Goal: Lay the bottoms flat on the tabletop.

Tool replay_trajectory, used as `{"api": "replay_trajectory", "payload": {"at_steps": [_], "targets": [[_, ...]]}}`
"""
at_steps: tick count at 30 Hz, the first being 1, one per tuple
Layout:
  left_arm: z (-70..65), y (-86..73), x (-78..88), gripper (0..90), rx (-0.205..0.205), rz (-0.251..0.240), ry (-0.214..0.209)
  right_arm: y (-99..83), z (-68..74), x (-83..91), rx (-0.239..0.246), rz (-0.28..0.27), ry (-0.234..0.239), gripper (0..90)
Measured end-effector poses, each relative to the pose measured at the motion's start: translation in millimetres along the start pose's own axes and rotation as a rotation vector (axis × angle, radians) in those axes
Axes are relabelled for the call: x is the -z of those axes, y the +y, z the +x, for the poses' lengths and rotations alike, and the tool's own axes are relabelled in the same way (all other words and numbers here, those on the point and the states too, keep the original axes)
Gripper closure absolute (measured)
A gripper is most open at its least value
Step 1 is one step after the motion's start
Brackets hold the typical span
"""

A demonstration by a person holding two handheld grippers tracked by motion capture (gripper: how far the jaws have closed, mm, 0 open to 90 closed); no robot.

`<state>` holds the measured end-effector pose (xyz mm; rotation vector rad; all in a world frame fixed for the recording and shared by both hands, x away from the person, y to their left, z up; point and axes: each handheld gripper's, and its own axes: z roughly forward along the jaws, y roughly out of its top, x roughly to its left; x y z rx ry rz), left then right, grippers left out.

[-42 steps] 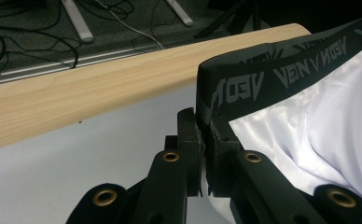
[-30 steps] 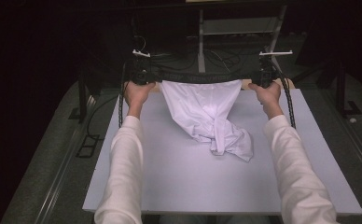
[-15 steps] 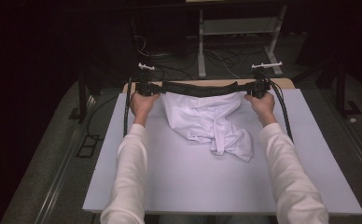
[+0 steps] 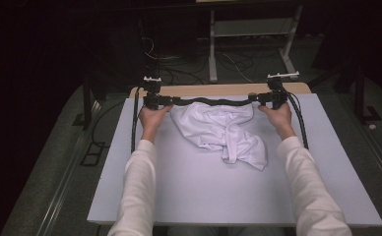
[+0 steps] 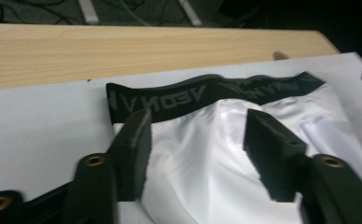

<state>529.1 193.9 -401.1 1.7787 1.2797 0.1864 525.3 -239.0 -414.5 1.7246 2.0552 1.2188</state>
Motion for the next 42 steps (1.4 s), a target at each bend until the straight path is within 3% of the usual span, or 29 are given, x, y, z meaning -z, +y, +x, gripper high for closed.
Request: {"api": "replay_trajectory", "payload": {"at_steps": [4, 7, 15, 21, 27, 34, 42], "targets": [[-5.2, -5.2, 13.7, 21.9, 0.011, -0.085, -0.021, -4.1, 4.0, 13.9, 0.034, -0.010, 0.027, 14.9], [-10.2, -9.3, 19.5, 2.5, 0.021, -0.122, -0.059, -8.0, 8.6, 25.4, 0.059, -0.005, 0.053, 0.0], [-31.1, -24.9, 34.0, 0.0, -0.050, -0.115, -0.082, -27.2, 21.3, 51.1, 0.107, -0.005, 0.103, 0.0], [-47.7, -40.1, 42.5, 0.0, -0.059, -0.146, -0.129, -47.6, 31.7, 66.9, 0.121, -0.019, 0.152, 0.0], [-60.0, -56.1, 45.2, 0.0, -0.071, -0.142, -0.146, -61.3, 38.3, 74.3, 0.132, -0.018, 0.172, 0.0], [-72.1, -72.0, 51.0, 0.0, -0.100, -0.148, -0.139, -83.4, 51.3, 77.6, 0.163, 0.000, 0.194, 0.0], [-82.6, -91.6, 51.7, 0.0, -0.137, -0.111, -0.136, -102.7, 64.8, 79.8, 0.184, 0.016, 0.230, 0.0]]}}
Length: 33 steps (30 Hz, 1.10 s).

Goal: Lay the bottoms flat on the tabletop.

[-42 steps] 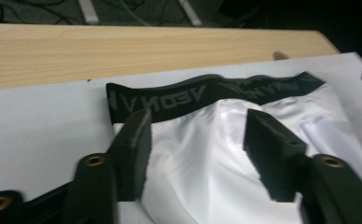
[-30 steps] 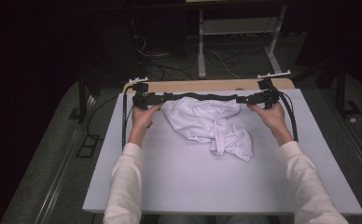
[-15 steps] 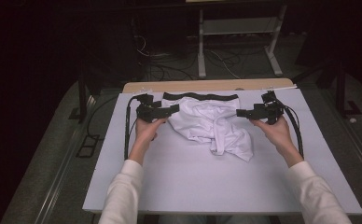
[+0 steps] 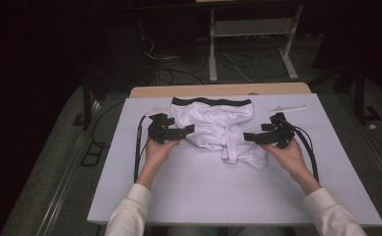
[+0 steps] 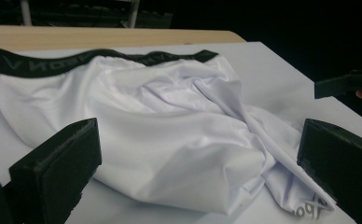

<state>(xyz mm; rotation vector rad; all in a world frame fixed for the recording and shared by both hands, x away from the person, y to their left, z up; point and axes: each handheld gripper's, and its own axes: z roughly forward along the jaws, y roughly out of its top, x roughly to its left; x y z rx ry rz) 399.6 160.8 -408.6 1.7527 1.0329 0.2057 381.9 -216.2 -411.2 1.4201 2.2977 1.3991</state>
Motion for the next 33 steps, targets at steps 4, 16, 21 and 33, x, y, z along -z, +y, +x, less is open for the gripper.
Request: {"api": "replay_trajectory", "payload": {"at_steps": [4, 16, 21, 33], "targets": [[-9.1, -8.6, 0.0, 0.0, -0.015, 0.024, -0.010, -6.2, 8.3, -0.3, 0.015, 0.012, 0.014, 0.0], [-22.9, -22.0, -8.0, 0.0, -0.014, 0.076, -0.042, -22.8, 26.2, 6.2, 0.045, 0.030, 0.013, 0.0], [-28.6, -27.7, -17.3, 0.0, -0.020, 0.109, -0.066, -28.2, 31.0, 6.8, 0.060, 0.041, 0.022, 3.5], [-33.8, -36.5, -29.3, 0.0, -0.002, 0.163, -0.070, -38.7, 45.2, 2.4, 0.084, 0.069, 0.071, 7.7]]}}
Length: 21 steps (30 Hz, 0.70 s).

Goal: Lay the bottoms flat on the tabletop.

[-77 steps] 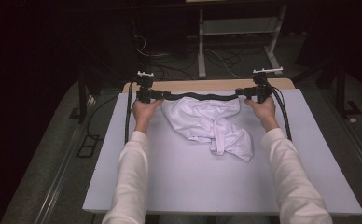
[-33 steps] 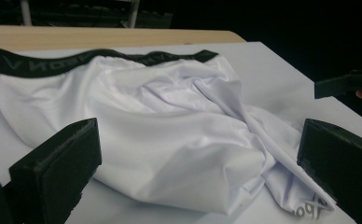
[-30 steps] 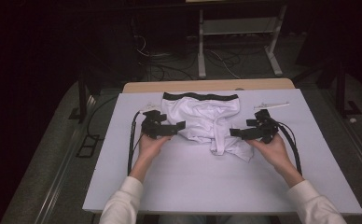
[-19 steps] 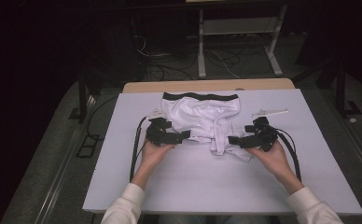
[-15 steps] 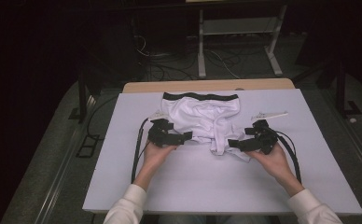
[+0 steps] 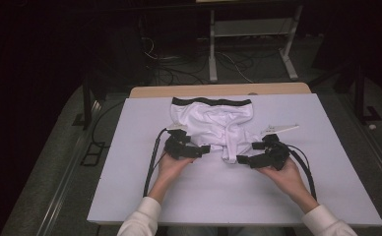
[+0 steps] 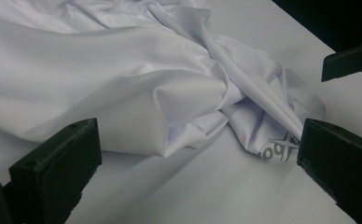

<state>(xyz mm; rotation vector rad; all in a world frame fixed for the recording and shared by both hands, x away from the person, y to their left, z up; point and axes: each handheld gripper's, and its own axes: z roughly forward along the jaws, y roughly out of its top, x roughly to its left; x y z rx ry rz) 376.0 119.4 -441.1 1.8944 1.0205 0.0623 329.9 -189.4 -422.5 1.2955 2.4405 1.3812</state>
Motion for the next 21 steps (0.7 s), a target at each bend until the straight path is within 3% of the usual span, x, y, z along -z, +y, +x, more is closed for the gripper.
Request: {"api": "replay_trajectory", "payload": {"at_steps": [13, 17, 21], "targets": [[3.3, -7.3, -23.4, 0.5, 0.043, 0.039, 0.002, -5.3, 6.7, -21.1, 0.020, 0.073, 0.022, 13.6], [1.4, -6.7, -33.4, 10.5, 0.065, 0.021, 0.010, -6.1, 3.7, -32.5, 0.026, 0.109, 0.026, 18.4], [-3.7, -4.7, -40.8, 26.9, 0.032, -0.012, 0.066, -3.4, -1.3, -44.2, 0.015, 0.121, 0.050, 36.6]]}}
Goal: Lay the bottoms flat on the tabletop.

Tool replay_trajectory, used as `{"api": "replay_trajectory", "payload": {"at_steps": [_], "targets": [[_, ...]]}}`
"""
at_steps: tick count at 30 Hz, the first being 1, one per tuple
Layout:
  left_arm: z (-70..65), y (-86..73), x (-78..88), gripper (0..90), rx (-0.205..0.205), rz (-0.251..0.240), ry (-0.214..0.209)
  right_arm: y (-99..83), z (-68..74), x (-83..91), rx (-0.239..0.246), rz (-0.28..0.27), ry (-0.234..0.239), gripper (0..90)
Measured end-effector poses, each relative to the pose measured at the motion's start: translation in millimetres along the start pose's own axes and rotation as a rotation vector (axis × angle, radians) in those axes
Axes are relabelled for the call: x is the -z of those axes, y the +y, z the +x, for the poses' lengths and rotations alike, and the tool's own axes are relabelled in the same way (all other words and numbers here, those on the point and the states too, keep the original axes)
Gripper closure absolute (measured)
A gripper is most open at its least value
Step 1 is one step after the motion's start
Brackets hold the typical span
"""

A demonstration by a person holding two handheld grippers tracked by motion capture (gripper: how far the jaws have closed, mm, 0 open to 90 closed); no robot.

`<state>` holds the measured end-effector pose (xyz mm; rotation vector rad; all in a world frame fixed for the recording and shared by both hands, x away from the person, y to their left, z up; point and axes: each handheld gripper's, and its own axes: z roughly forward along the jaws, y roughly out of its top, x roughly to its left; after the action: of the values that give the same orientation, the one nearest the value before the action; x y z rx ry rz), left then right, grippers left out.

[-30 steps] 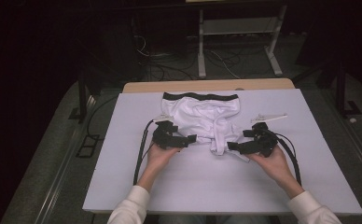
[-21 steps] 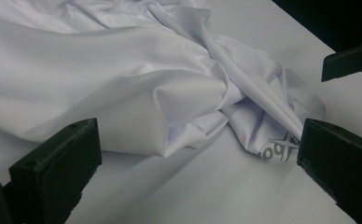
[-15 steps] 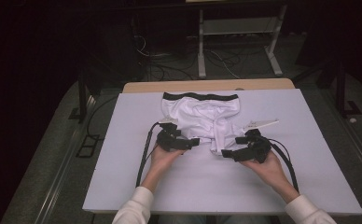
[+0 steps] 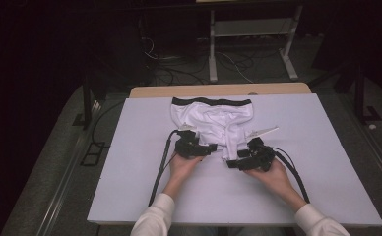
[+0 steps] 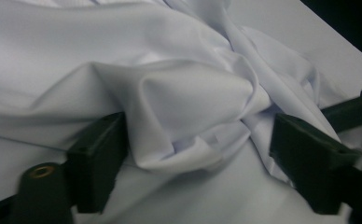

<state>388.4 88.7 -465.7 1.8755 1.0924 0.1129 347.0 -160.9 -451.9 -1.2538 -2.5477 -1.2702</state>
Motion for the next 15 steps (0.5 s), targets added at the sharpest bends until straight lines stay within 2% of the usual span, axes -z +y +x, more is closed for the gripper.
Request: {"api": "replay_trajectory", "payload": {"at_steps": [1, 4, 5, 6, 7, 9, 10, 11, 15], "targets": [[-2.1, 0.4, -2.1, 32.2, -0.014, -0.002, 0.019, 1.4, -0.8, -2.1, 0.001, -0.002, 0.005, 41.7], [-7.4, 1.7, -6.7, 49.9, -0.047, 0.004, 0.089, 6.1, -4.2, -6.7, -0.013, -0.016, 0.017, 66.5], [-9.2, 2.0, -7.7, 59.8, -0.050, -0.001, 0.112, 8.6, -6.7, -7.8, -0.038, -0.024, 0.030, 81.5], [-11.1, 2.2, -8.6, 59.8, -0.058, -0.004, 0.130, 8.6, -6.7, -7.8, -0.038, -0.024, 0.030, 81.5], [-12.9, 2.6, -9.2, 65.9, -0.071, -0.006, 0.145, 9.7, -7.4, -7.3, -0.043, -0.038, 0.036, 83.9], [-14.2, 3.8, -9.0, 75.9, -0.077, -0.011, 0.147, 13.4, -6.7, -3.6, -0.037, -0.041, 0.034, 85.0], [-14.4, 4.4, -8.3, 80.6, -0.075, -0.004, 0.150, 17.7, -4.6, 4.3, -0.024, -0.048, 0.035, 85.6], [-14.2, 5.1, -6.9, 80.6, -0.074, 0.007, 0.153, 17.7, -4.6, 4.3, -0.024, -0.048, 0.035, 85.6], [-9.7, 9.5, 6.1, 81.7, -0.073, 0.038, 0.158, 26.1, -5.6, 28.9, -0.024, -0.114, 0.049, 85.7]]}}
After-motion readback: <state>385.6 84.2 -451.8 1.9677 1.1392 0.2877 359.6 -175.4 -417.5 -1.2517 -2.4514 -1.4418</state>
